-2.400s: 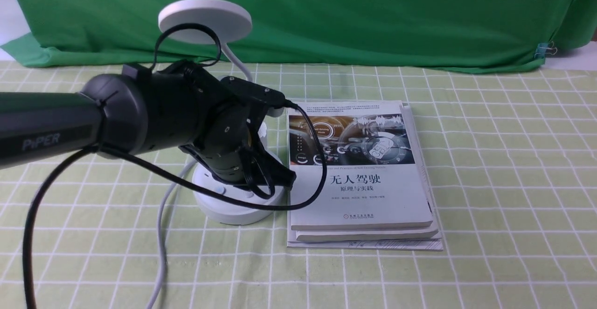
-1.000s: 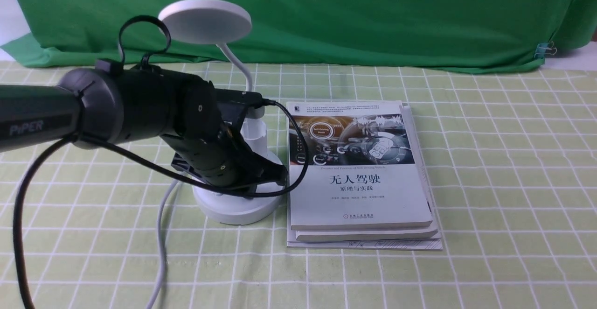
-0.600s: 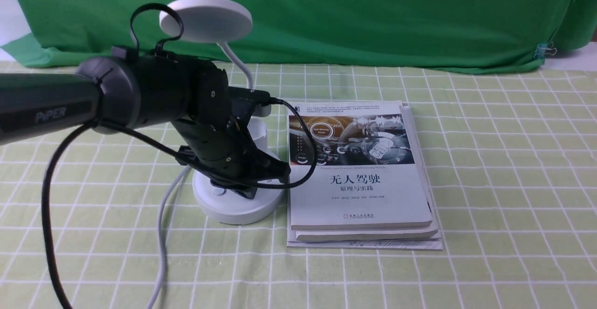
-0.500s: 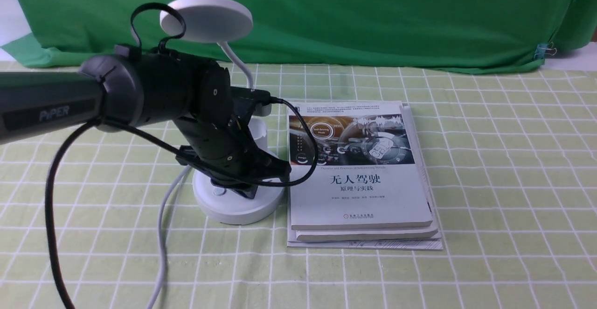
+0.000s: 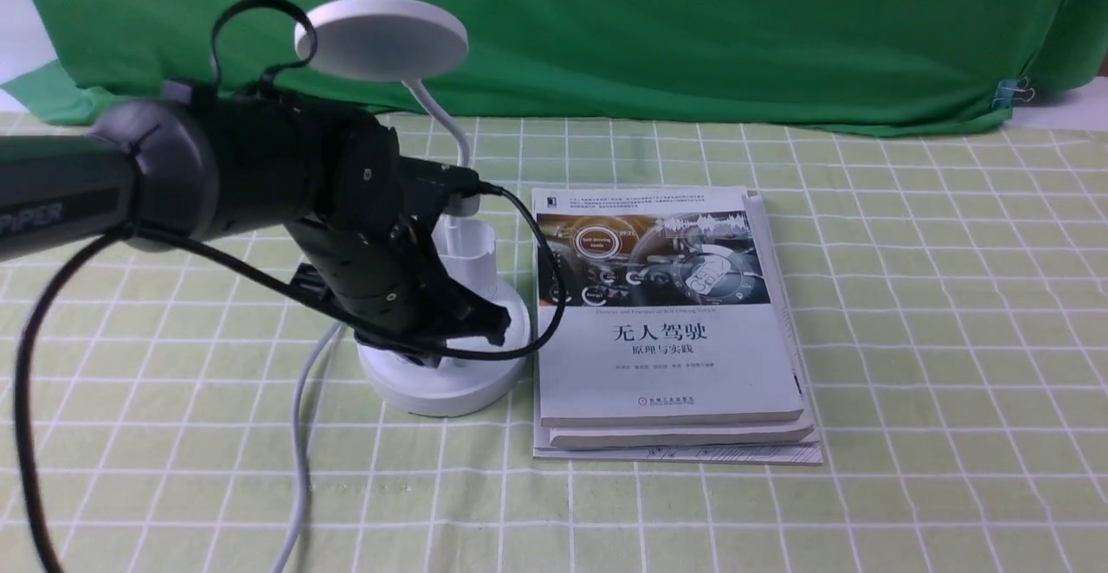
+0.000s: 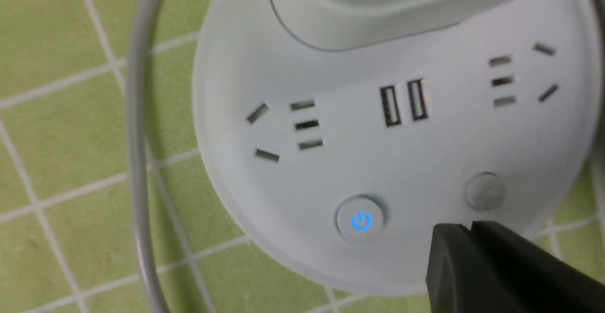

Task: Turn on the table lamp on the green coffee tablecloth with your hand.
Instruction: 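Press the power button on the lamp base to turn the lamp on with the left gripper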

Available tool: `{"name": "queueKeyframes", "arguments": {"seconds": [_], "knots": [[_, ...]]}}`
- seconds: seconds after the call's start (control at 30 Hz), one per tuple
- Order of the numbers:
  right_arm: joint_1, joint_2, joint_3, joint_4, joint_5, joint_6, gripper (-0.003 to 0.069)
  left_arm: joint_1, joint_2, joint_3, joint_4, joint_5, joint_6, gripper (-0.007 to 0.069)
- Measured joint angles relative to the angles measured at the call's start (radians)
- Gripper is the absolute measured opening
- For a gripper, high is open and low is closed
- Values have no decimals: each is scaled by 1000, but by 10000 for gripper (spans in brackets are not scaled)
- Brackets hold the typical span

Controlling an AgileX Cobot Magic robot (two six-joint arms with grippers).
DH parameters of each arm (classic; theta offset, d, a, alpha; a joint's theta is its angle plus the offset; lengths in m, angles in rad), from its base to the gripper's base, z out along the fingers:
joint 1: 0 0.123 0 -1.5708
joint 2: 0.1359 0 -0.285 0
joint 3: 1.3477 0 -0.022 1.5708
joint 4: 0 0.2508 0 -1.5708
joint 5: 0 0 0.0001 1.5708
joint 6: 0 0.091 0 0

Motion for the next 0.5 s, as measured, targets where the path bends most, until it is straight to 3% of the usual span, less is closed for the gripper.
{"name": "queueKeyframes", "arguments": {"seconds": [0.2, 0.5], "knots": [[0, 0, 0, 0, 0, 0, 245, 0, -151, 61, 0, -31, 11, 15], [0, 0, 0, 0, 0, 0, 245, -24, -178, 247, -78, -309, 19, 16]]}}
